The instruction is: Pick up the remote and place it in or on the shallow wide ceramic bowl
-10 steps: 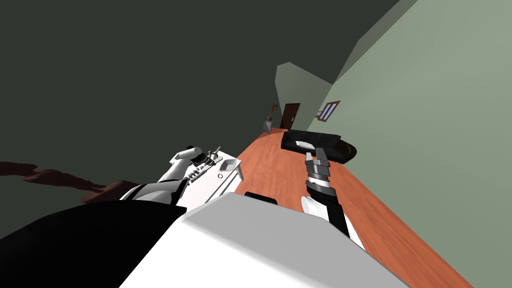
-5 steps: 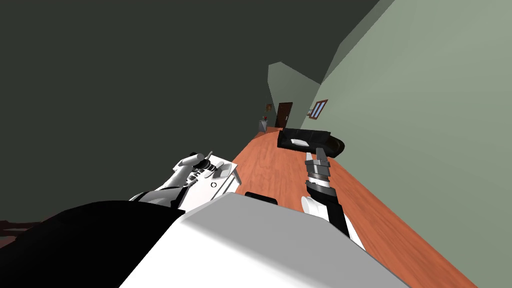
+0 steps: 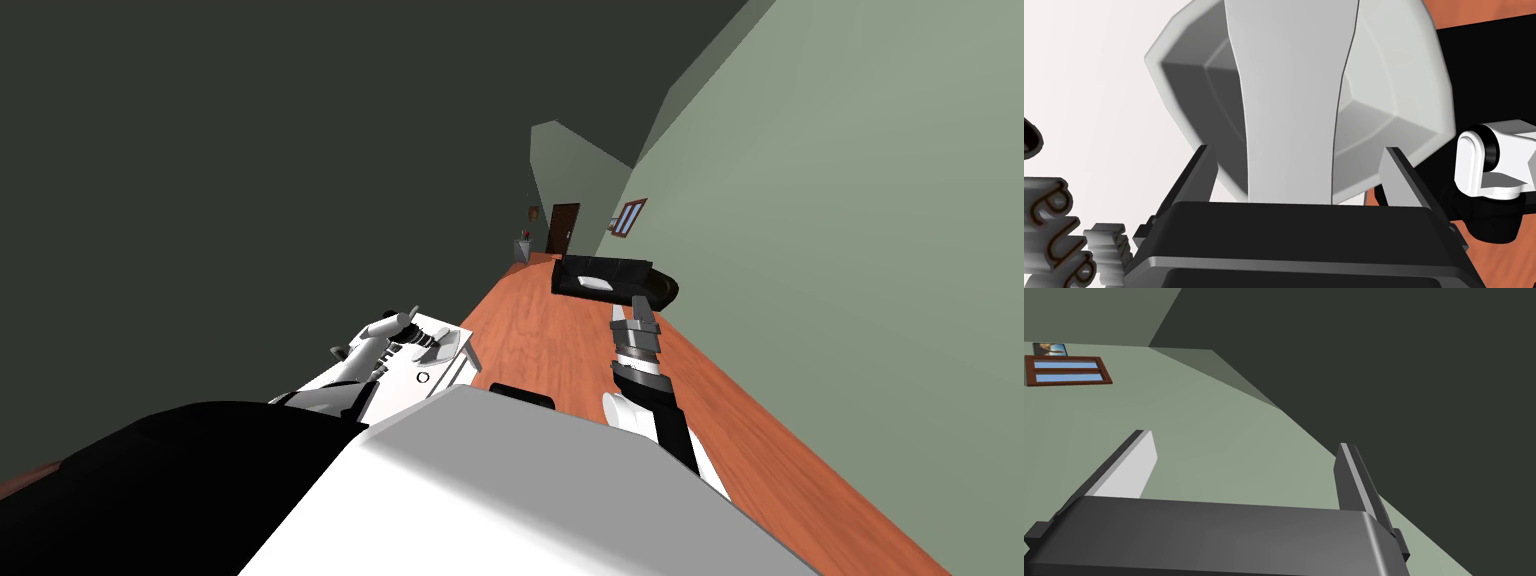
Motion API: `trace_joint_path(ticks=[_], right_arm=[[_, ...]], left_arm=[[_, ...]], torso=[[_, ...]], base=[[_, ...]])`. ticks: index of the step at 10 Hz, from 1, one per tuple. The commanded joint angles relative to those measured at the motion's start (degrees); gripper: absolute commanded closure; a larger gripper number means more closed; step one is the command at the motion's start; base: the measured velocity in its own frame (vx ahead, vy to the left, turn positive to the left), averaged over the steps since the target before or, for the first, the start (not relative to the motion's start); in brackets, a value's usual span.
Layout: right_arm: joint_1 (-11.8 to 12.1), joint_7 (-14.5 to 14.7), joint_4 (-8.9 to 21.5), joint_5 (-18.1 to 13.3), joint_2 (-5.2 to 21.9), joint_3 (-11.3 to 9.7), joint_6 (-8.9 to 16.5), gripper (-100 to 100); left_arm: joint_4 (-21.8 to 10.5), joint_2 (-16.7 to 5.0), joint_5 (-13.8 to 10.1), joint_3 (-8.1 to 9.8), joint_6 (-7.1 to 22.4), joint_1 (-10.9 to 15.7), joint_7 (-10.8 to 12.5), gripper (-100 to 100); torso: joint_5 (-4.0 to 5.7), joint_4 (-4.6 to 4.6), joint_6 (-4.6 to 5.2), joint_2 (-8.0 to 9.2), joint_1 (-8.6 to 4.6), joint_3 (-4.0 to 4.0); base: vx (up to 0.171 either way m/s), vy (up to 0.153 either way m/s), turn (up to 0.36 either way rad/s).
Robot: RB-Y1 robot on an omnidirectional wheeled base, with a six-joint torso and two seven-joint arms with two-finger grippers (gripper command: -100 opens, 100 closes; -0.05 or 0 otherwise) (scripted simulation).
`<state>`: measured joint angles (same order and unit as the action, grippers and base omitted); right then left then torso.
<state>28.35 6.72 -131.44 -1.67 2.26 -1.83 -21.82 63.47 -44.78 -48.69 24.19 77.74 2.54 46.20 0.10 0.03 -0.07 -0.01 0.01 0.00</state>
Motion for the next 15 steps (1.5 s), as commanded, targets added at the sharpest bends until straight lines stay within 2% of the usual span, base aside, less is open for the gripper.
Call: trace_joint_path(ticks=[1,3,4,5,9,10,11,15], right_arm=[[0.0,0.0,0.0,0.0,0.0,0.0,0.0,0],[0.0,0.0,0.0,0.0,0.0,0.0,0.0,0],[0.0,0.0,0.0,0.0,0.0,0.0,0.0,0],[0.0,0.0,0.0,0.0,0.0,0.0,0.0,0],[0.0,0.0,0.0,0.0,0.0,0.0,0.0,0],[0.0,0.0,0.0,0.0,0.0,0.0,0.0,0],[0.0,0.0,0.0,0.0,0.0,0.0,0.0,0],[0.0,0.0,0.0,0.0,0.0,0.0,0.0,0]], left_arm=[[0.0,0.0,0.0,0.00,0.0,0.0,0.0,-100],[0.0,0.0,0.0,0.00,0.0,0.0,0.0,-100],[0.0,0.0,0.0,0.00,0.0,0.0,0.0,0],[1.6,-1.5,-0.9,0.50,2.1,-0.1,1.1,-100],[5.2,-4.9,-3.0,1.67,7.2,-0.2,3.6,-100],[4.6,-4.4,-2.8,1.61,6.2,-0.3,3.0,-100],[4.6,-4.5,-2.8,1.65,6.5,-0.3,3.0,0],[4.6,-4.5,-2.8,1.64,6.5,-0.3,3.0,0]], torso=[[0.00,0.00,0.00,0.00,0.00,0.00],[0.01,0.01,0.00,0.03,-0.02,-0.02],[0.01,0.01,0.00,0.03,-0.02,-0.02],[0.01,0.01,0.00,0.03,-0.02,-0.02],[0.03,0.02,-0.01,0.08,-0.11,-0.05],[0.03,0.02,0.00,0.08,-0.10,-0.05],[0.01,0.01,0.00,0.06,-0.06,-0.04],[0.00,0.01,0.00,0.03,-0.02,-0.02]], base=[[0.000,0.000,0.000],[0.000,0.000,0.000],[0.000,0.000,0.000],[-0.007,-0.010,-0.008],[-0.011,-0.019,-0.007],[-0.004,-0.007,0.000],[0.000,0.000,0.000],[0.000,0.000,0.000]])
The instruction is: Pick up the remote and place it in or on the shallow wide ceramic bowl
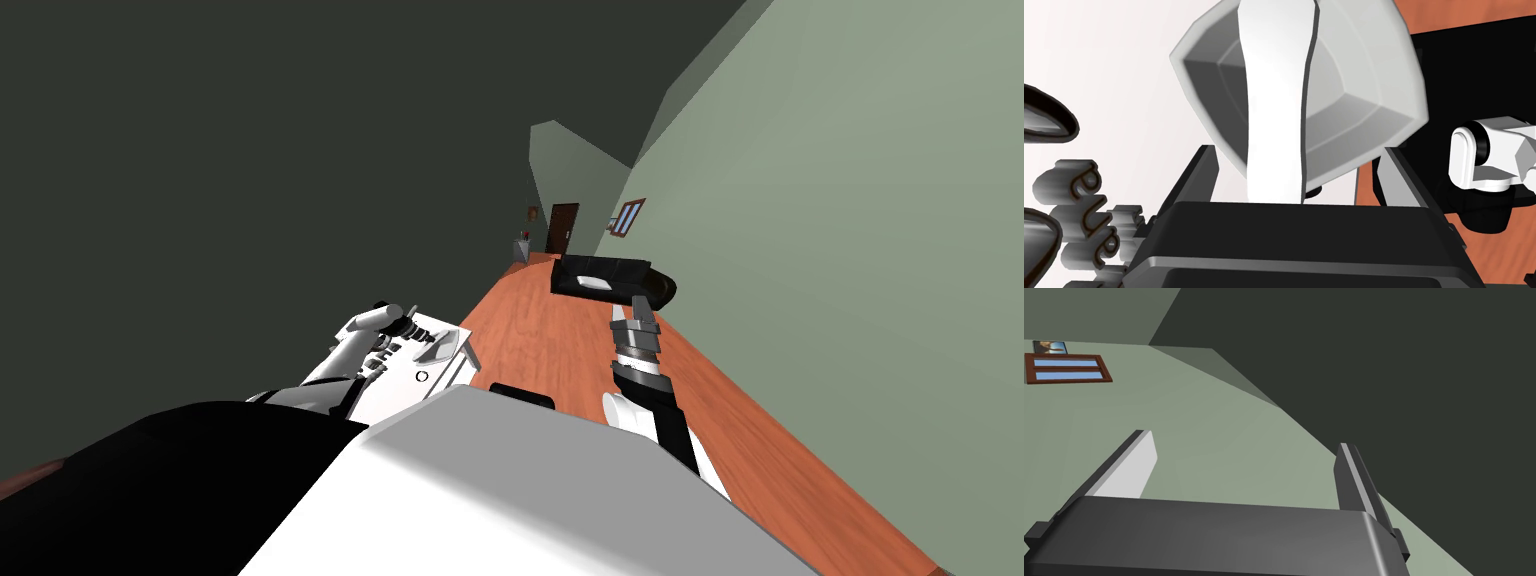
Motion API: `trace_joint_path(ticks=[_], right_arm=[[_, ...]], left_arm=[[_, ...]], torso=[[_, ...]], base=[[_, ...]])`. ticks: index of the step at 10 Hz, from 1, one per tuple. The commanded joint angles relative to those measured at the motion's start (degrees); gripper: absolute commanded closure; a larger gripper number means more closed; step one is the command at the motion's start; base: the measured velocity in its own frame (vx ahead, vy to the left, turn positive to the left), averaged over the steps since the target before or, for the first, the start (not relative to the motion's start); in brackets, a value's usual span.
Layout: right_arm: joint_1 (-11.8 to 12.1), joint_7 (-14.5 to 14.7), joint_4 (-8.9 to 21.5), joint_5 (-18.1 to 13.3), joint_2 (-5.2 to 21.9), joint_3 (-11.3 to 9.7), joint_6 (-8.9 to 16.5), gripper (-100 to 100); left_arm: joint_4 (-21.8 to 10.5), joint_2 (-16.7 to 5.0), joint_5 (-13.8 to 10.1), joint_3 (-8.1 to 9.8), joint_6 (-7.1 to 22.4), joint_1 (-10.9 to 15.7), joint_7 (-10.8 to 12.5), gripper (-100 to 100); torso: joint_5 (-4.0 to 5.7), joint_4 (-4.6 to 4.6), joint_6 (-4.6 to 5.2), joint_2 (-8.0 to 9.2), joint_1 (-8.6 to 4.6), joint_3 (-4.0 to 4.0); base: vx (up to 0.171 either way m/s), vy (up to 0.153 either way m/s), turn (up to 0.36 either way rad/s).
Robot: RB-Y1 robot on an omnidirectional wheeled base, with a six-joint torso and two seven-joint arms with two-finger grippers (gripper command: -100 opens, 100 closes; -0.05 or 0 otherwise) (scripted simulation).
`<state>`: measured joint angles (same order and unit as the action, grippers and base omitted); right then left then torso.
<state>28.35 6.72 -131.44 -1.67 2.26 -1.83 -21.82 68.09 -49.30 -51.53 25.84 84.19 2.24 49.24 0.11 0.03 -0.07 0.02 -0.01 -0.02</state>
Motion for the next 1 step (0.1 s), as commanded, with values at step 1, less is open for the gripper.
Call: trace_joint_path(ticks=[1], right_arm=[[0.0,0.0,0.0,0.0,0.0,0.0,0.0,0]], left_arm=[[0.0,0.0,0.0,0.00,0.0,0.0,0.0,0]], torso=[[0.00,0.00,0.00,0.00,0.00,0.00]], base=[[0.000,0.000,0.000]])
